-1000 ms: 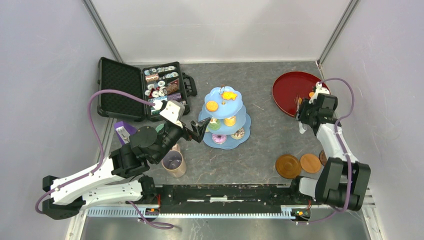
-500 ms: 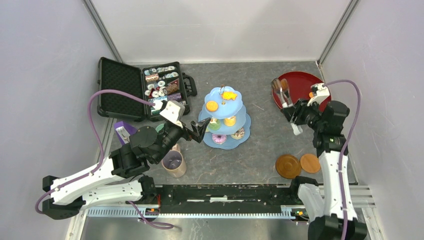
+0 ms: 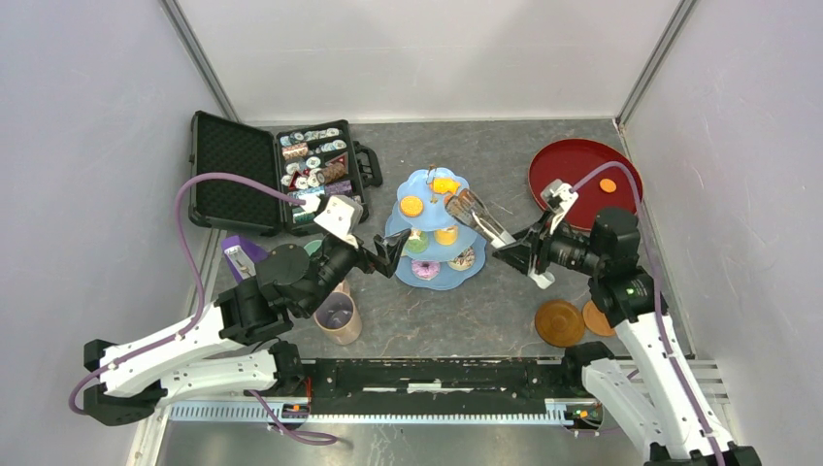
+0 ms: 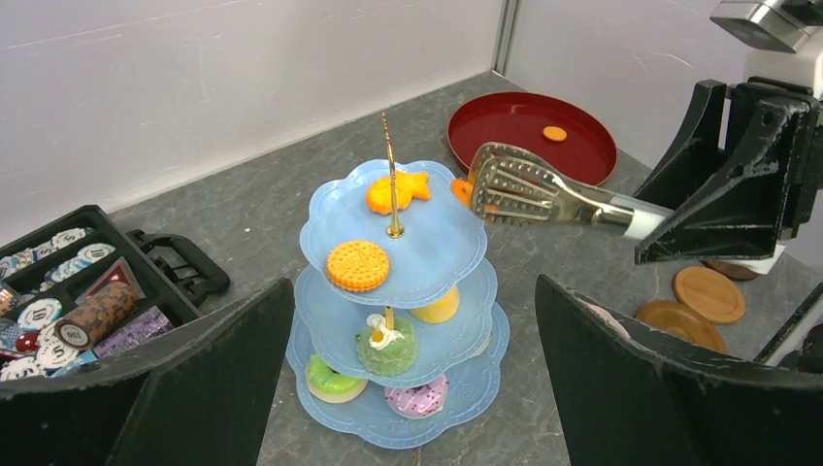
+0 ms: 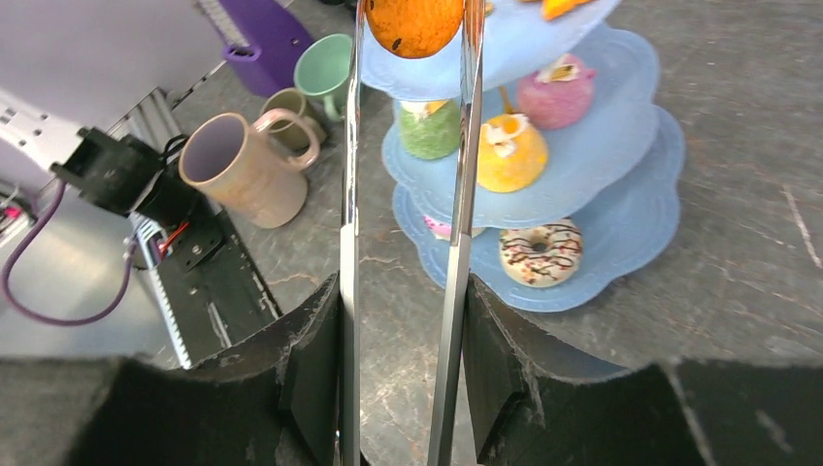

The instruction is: Serve the afternoon tea

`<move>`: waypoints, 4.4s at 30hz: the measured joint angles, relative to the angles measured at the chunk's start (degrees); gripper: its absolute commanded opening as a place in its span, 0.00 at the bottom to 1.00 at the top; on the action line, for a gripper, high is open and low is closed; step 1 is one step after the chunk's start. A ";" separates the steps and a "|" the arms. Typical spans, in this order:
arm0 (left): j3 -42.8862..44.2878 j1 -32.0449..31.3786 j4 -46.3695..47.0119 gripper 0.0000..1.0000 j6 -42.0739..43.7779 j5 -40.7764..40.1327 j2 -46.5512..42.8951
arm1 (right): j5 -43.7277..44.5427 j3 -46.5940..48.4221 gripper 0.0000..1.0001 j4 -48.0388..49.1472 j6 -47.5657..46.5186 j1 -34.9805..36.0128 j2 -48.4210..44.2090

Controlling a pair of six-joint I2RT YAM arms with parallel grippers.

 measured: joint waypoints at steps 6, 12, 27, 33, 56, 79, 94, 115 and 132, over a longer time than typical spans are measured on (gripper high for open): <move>0.00 0.00 0.00 1.00 0.00 0.02 0.26 | 3.23 0.02 0.21 0.20 0.17 8.11 1.49; 0.00 0.00 0.00 1.00 0.00 0.00 0.44 | 8.59 0.02 0.23 0.35 0.13 13.57 4.52; 0.00 0.00 0.00 1.00 0.00 -0.04 0.52 | 23.39 3.78 0.31 -0.13 -2.21 23.34 9.46; 0.00 0.00 0.02 1.00 0.00 -0.02 0.52 | 26.14 4.79 0.33 -2.51 -2.99 23.39 8.81; 0.00 0.00 0.00 1.00 0.00 -0.02 1.18 | 28.13 5.99 0.54 -5.79 -4.13 24.04 7.08; 0.00 0.00 0.00 1.00 0.00 -0.02 1.09 | 40.11 6.03 0.48 -4.94 -4.74 24.46 -3.21; 0.00 0.00 0.00 1.00 0.00 0.02 0.94 | 92.56 -3.63 0.45 -7.02 1.27 23.50 -6.43; 0.00 0.00 -0.02 1.00 -0.02 0.22 1.05 | 44.89 7.54 0.56 5.22 3.21 -24.63 42.01; 0.00 0.00 0.00 1.00 0.00 0.22 1.16 | 40.63 23.54 0.62 4.13 2.73 -30.27 58.88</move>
